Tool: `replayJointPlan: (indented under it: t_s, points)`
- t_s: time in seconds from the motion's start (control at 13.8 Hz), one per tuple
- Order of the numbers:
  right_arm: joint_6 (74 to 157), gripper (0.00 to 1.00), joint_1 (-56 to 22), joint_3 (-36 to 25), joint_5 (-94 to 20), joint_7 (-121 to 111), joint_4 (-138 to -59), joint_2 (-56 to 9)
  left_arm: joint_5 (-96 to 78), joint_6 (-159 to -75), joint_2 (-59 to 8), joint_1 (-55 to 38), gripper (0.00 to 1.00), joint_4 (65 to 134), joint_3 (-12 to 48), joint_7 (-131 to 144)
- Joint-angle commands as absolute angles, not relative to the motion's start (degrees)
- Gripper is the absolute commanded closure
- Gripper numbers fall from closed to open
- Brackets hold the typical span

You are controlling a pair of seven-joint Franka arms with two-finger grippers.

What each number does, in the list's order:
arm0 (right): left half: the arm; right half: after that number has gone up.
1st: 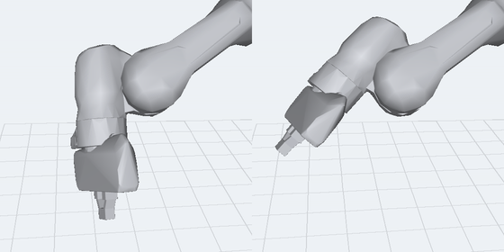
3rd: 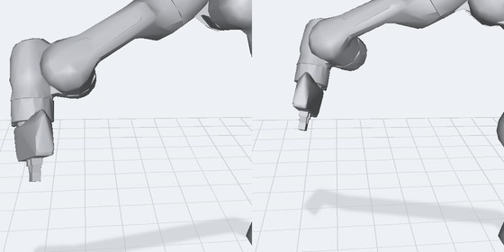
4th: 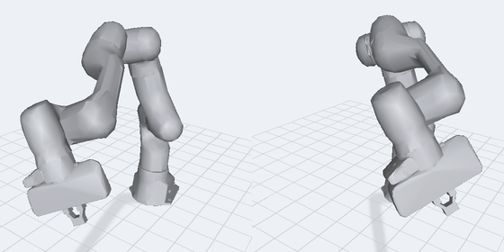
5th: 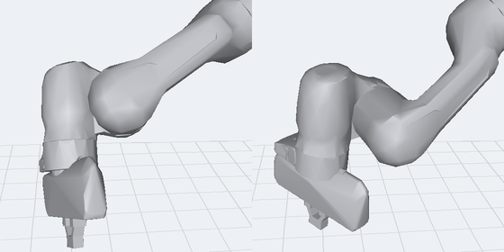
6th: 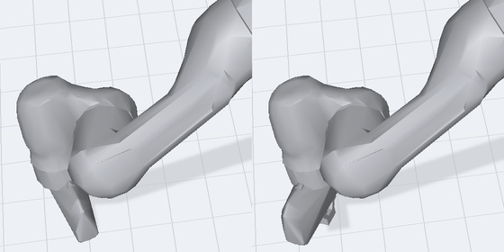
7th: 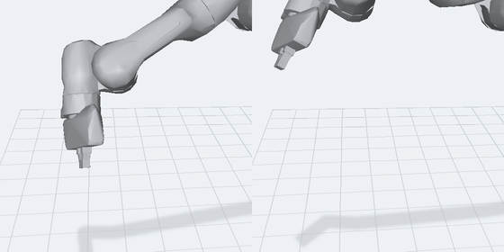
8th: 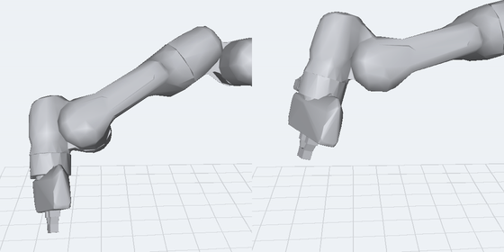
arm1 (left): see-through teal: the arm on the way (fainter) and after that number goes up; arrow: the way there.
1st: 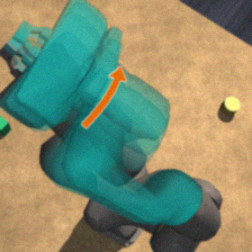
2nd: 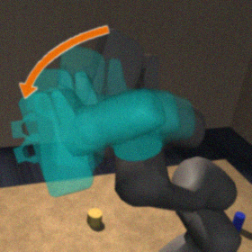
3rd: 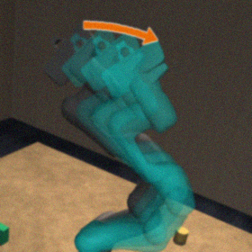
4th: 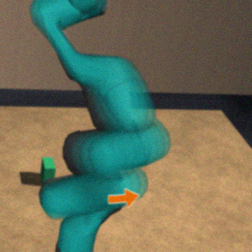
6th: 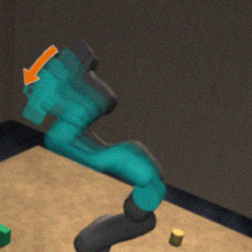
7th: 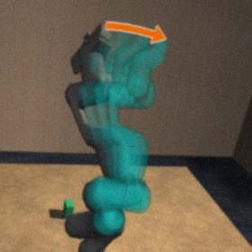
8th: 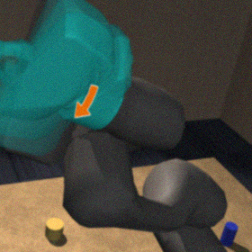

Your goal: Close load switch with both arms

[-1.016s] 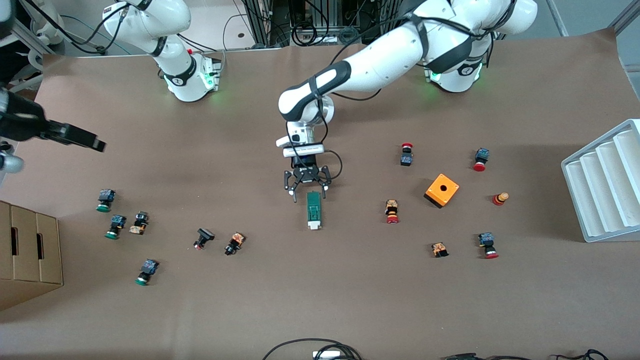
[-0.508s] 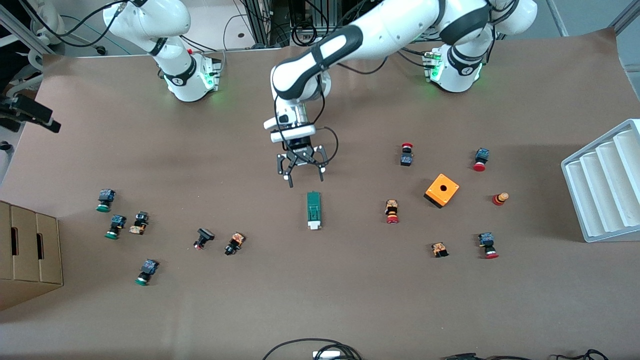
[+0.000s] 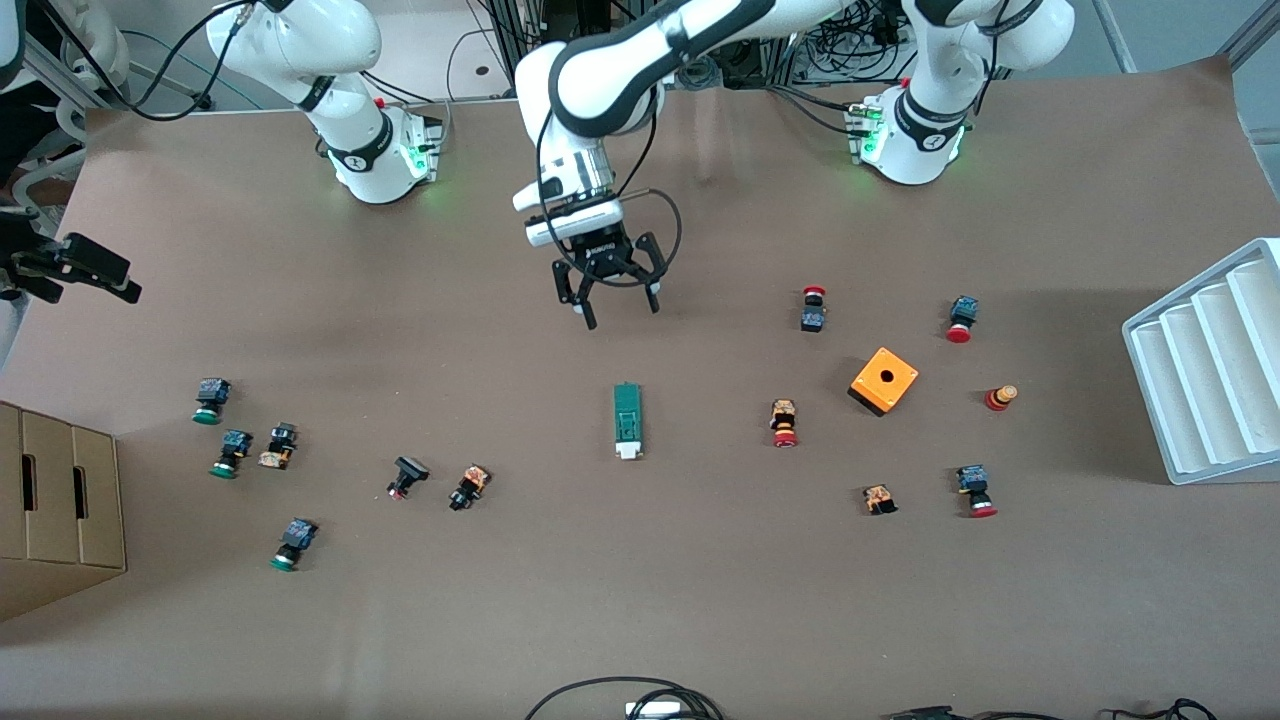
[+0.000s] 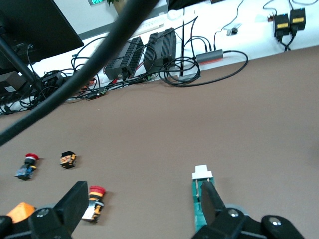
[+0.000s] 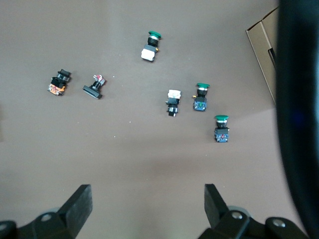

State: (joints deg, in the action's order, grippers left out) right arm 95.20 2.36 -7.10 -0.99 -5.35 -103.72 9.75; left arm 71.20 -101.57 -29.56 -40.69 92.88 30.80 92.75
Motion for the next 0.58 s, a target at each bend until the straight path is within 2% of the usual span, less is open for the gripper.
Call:
replayJointPlan:
  t_s: [0.0, 0.51]
  points:
    - [97.39, 0.0, 2.99, -6.59, 0.26, -6.5, -106.61, 11.78, 66.98, -102.3, -24.36, -38.24, 0.0, 97.46, 30.32, 86.33]
    - [97.3, 0.0, 2.72, -6.68, 0.26, -5.89, -104.25, 9.32, 52.75, -101.69, -14.51, -29.98, 0.0, 98.53, 30.41, 70.25]
